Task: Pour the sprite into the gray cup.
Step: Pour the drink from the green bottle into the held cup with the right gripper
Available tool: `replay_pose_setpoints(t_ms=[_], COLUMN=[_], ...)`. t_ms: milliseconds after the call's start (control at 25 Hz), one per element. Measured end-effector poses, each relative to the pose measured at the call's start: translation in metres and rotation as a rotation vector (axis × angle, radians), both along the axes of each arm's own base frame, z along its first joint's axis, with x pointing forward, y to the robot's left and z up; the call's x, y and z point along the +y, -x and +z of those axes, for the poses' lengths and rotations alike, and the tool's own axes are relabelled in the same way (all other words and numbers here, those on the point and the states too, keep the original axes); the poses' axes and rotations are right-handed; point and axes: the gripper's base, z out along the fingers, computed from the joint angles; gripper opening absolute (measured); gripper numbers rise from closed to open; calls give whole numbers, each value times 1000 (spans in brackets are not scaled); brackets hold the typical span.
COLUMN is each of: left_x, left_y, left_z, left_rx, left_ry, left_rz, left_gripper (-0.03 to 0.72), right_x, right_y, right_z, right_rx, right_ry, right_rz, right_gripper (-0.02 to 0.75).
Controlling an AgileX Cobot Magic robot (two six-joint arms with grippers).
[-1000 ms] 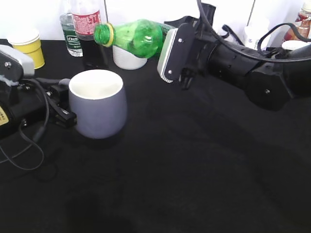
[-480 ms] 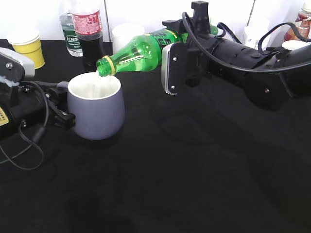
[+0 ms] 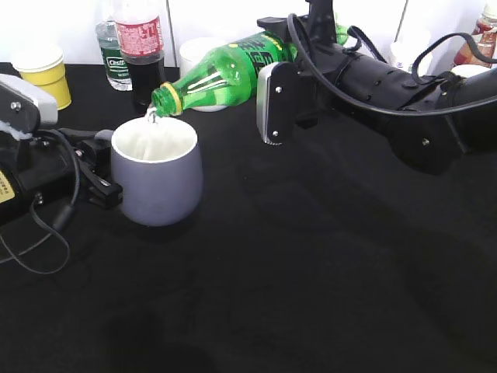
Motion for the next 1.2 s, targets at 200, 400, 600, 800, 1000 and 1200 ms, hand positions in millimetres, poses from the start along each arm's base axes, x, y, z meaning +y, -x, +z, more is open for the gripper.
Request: replay_pose_setpoints(t_ms=[200, 400, 600, 800, 1000, 1200], left_x=[0, 0, 0, 0, 0, 0], left_y=[0, 0, 0, 0, 0, 0], left_z=[0, 0, 0, 0, 0, 0], left_rx=[0, 0, 0, 0, -1, -6], left_ry=[0, 0, 0, -1, -3, 2], left_rz=[0, 0, 0, -1, -2, -3], left_gripper=[79, 79, 79, 79, 79, 79], right_x=[0, 0, 0, 0, 0, 0], right_y=[0, 0, 0, 0, -1, -1], right_z=[0, 1, 1, 1, 1, 1], right_rx=[-5, -11, -13, -8, 19, 128], right_ry=[1, 2, 1, -3, -39, -181], right_rz=[0, -5, -6, -6, -7, -9], right_gripper=[438, 438, 438, 433, 433, 433])
